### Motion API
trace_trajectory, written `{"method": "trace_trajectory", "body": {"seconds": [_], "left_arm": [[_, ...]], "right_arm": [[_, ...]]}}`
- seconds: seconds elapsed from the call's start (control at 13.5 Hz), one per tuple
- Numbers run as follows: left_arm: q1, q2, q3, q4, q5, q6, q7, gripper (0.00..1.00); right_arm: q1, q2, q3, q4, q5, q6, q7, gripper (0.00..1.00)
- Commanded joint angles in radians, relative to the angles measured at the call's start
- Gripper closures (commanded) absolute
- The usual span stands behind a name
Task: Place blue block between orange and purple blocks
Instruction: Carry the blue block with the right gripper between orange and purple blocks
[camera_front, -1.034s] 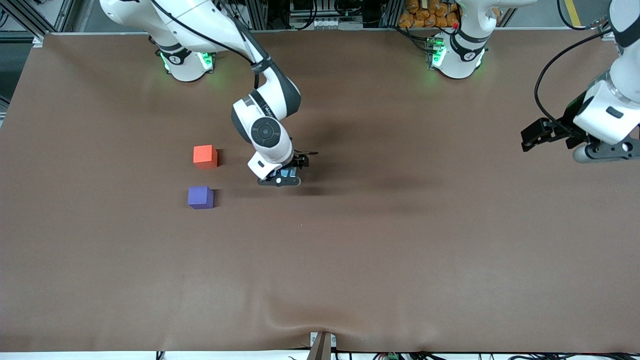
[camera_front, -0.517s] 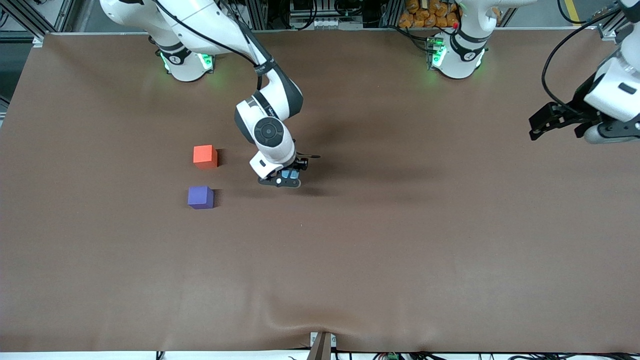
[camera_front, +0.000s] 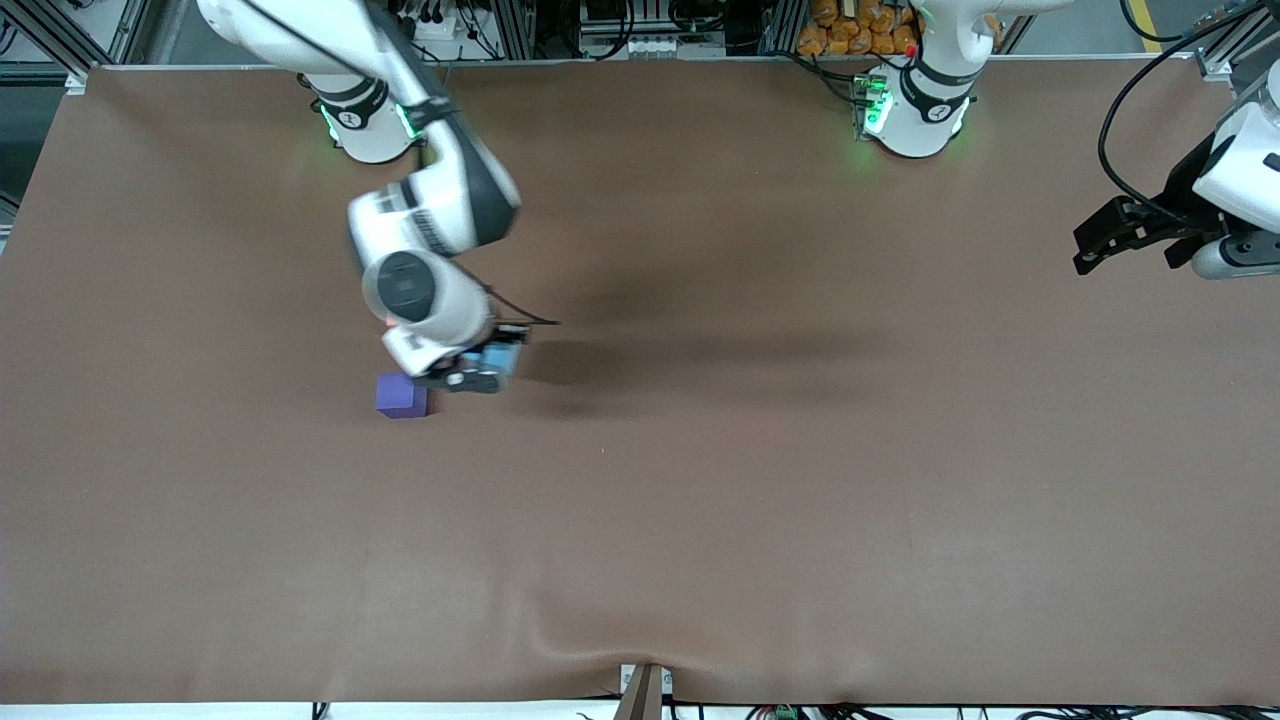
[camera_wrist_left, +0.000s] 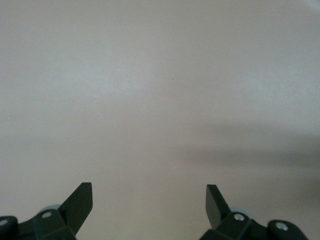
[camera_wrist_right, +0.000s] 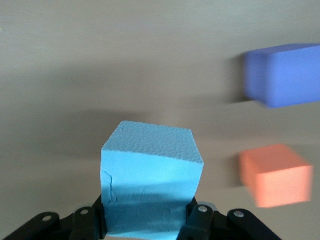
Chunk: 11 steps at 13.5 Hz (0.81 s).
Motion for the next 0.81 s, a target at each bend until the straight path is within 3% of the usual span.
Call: {"method": "trace_trajectory", "body": {"seconds": [0.0,0.3,0.74], "left_arm": [[0.010,-0.007,-0.010,0.014,0.006,-0.018,0.016,0.00],[0.013,-0.005,-0.010,0.014,0.006,-0.018,0.016,0.00],[0.017,-0.007,-0.008,0.014,0.006,-0.011,0.016,0.00]], "right_arm": [[-0.109,-0.080,0.017,-0.155,-0.014,0.003,-0.184,0.83],[-0.167,-0.077,0.017,-0.227,-0.110,0.009,-0.323,0.82],[-0.189,-0.027,0.017,-0.229,-0.112,0.078,-0.375,0.78]]}}
